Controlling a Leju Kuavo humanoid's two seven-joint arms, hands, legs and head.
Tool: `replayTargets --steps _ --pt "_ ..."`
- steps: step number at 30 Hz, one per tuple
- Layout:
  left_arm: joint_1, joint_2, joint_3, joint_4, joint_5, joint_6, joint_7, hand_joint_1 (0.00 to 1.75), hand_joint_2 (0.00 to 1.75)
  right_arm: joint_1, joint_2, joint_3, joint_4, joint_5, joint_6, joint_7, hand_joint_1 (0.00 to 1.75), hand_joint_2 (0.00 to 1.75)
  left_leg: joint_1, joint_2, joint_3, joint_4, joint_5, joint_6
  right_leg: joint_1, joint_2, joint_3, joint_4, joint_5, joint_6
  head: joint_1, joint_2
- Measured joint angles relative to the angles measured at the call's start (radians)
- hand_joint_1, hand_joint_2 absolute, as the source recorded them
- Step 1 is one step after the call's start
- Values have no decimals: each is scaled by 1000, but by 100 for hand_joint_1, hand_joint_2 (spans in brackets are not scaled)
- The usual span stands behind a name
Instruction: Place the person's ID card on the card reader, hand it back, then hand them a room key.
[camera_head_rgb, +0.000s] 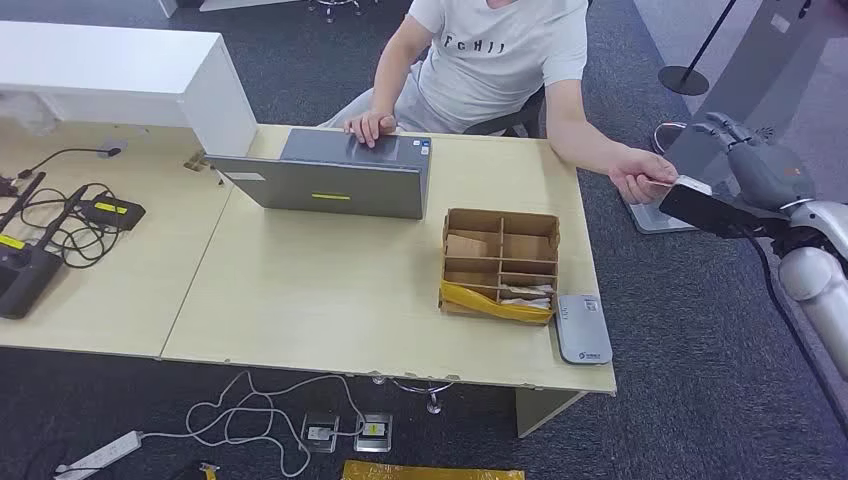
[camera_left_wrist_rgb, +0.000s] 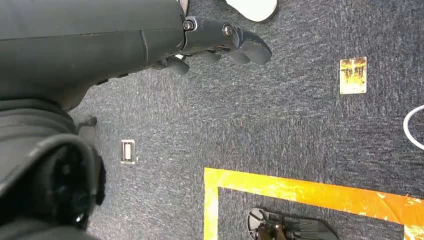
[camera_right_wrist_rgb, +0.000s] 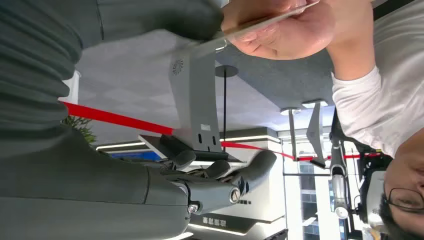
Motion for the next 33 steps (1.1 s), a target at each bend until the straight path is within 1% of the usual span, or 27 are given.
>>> replayTargets --steps 11,18,26,33 --pt "0 1 -15 0 -6 -3 -1 0 0 30 -15 -47 -19 24 9 2 175 175 0 0 0 0 0 0 0 0 0 0 0 0 0 0" --pt "0 1 -15 0 -10 -6 -1 0 0 52 -16 -66 -26 25 9 0 175 175 0 0 0 0 0 0 0 0 0 0 0 0 0 0" --pt "0 0 -15 0 -7 0 -1 0 0 110 6 -80 -26 8 12 -22 175 175 0 0 0 0 0 0 0 0 0 0 0 0 0 0" --pt "0 0 -16 0 -6 1 -1 0 0 127 20 -89 -26 8 12 -23 175 175 0 0 0 0 0 0 0 0 0 0 0 0 0 0"
